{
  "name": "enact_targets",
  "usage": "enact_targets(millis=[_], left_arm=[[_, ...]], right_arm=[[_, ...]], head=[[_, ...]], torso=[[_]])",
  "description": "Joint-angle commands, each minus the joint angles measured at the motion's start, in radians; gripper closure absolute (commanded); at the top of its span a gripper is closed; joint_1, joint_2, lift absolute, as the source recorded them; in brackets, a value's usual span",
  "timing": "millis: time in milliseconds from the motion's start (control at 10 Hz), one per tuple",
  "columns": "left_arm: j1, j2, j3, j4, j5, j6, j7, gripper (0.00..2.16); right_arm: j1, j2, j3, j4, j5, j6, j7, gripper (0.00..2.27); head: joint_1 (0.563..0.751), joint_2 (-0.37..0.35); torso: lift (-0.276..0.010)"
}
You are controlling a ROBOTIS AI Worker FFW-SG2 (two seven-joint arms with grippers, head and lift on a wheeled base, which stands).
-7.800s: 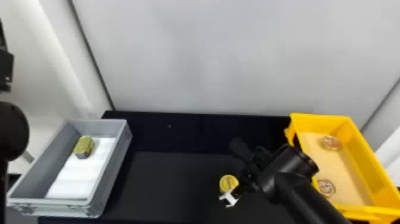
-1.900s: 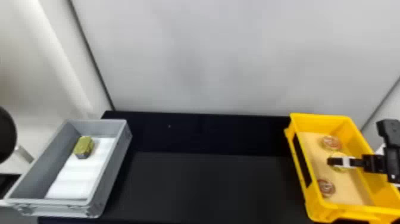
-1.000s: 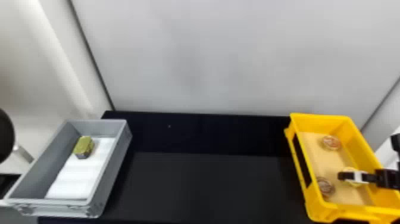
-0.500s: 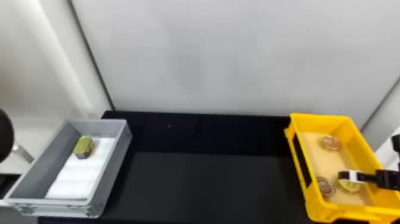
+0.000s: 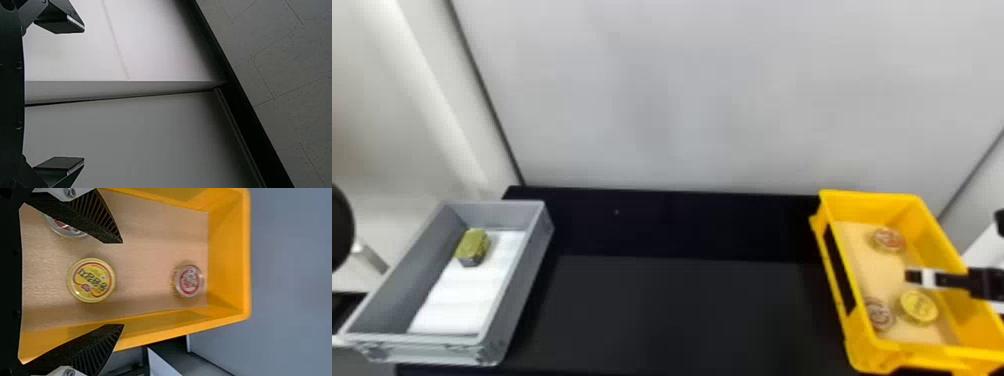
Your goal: Pick up the round yellow can and place it in the yellow rectangular box
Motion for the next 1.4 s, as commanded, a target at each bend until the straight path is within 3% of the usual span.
enact_targets(millis=[0,100,300,600,800,1000,1200,1300], left_arm=[[0.010,-0.002,0.008,-0.004,0.000,0.005,0.001,0.10],[0.012,-0.002,0.010,-0.004,0.000,0.007,0.000,0.10],[0.013,0.000,0.014,-0.006,0.002,0.008,0.000,0.09],[0.018,0.000,0.016,-0.004,0.002,0.010,0.001,0.09],[0.018,0.000,0.017,-0.004,0.000,0.010,0.001,0.09],[0.019,0.000,0.017,-0.004,-0.002,0.011,0.001,0.09],[0.022,0.000,0.020,-0.003,-0.003,0.011,0.001,0.09],[0.021,0.000,0.023,-0.003,-0.003,0.011,0.001,0.09]], right_arm=[[0.035,0.007,0.013,-0.233,0.004,0.058,-0.016,0.00],[0.040,0.016,0.017,-0.363,0.003,0.127,-0.025,0.00],[0.043,0.030,0.034,-0.590,-0.048,0.227,-0.136,0.00],[-0.049,0.028,0.070,-0.753,-0.137,0.229,-0.242,0.00],[-0.100,0.028,0.140,-0.855,-0.200,0.124,-0.375,0.00],[-0.167,0.033,0.235,-0.943,-0.192,-0.054,-0.476,0.00],[-0.204,0.057,0.324,-0.995,-0.001,-0.331,-0.556,0.00],[-0.242,0.080,0.352,-1.015,0.072,-0.376,-0.561,0.00]], head=[[0.694,0.055],[0.694,0.055],[0.694,0.055],[0.694,0.055],[0.694,0.055],[0.694,0.055],[0.694,0.055],[0.694,0.055]], torso=[[-0.003],[-0.003],[-0.003],[-0.003],[-0.003],[-0.003],[-0.003],[-0.003]])
